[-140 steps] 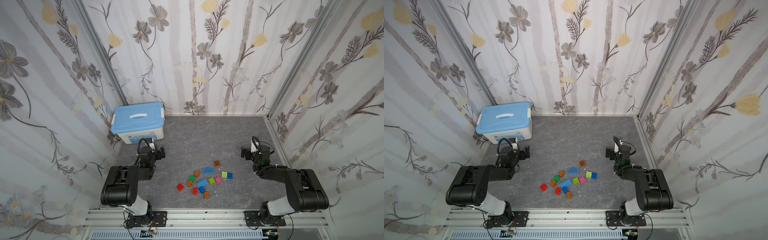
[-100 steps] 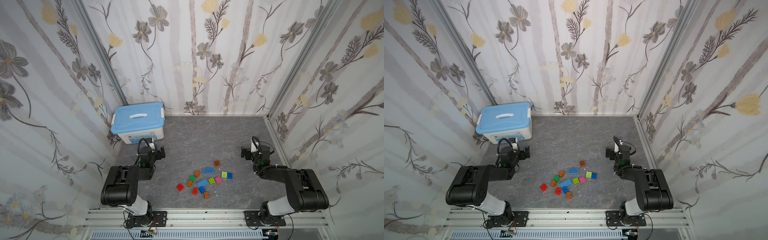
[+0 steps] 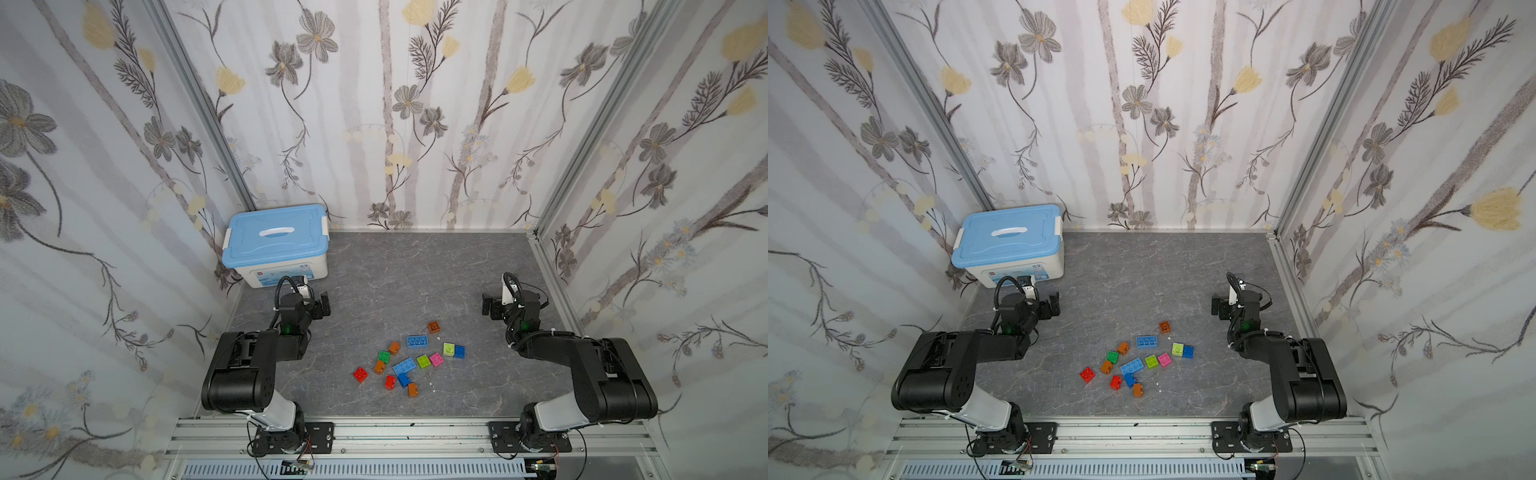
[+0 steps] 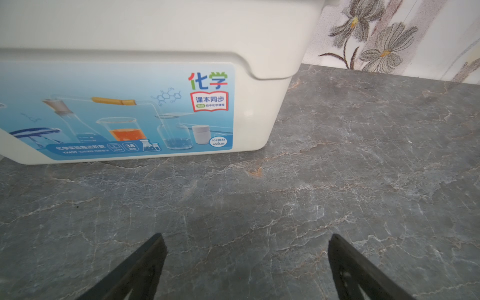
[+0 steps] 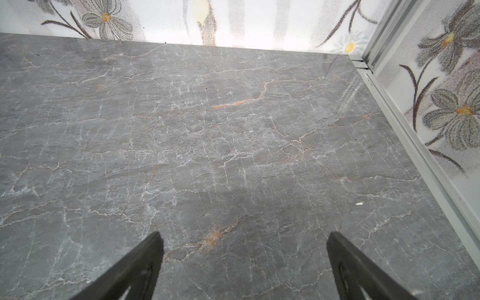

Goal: Assemble the letter h with lego
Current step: Pick up the lego brick from the center of the board.

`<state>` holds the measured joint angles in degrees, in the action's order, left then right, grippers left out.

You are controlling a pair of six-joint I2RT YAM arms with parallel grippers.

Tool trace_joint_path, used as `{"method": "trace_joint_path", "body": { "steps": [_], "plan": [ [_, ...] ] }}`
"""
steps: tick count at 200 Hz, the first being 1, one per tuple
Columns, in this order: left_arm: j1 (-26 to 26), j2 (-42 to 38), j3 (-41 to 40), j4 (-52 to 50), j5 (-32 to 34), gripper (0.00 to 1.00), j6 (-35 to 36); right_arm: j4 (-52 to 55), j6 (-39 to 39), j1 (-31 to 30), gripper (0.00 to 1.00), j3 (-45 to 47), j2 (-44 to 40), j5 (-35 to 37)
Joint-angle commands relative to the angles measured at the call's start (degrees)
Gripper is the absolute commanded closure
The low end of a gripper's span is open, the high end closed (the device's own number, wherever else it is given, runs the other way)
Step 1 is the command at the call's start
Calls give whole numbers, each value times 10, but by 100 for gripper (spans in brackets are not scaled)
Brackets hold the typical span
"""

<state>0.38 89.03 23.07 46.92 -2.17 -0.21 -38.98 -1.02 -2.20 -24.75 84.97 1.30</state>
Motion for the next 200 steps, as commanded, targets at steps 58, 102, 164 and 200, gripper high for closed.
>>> {"method": "trace_joint_path", "body": {
  "steps": [58,102,164,200],
  "plan": [
    [1,0,3,23,1,0,1,-22,1,0,1,1,-2,4],
    [-5,-90,37,-121,18,0,-5,187,-8,0,1,-66,-137,19],
    [-45,-400,44,-358,51,0,-29,498,-164,0,1,-204,-280,122],
    [-63,-538,22,-450,82,0,-94,569,-291,3,1,-204,-326,123]
  ]
}}
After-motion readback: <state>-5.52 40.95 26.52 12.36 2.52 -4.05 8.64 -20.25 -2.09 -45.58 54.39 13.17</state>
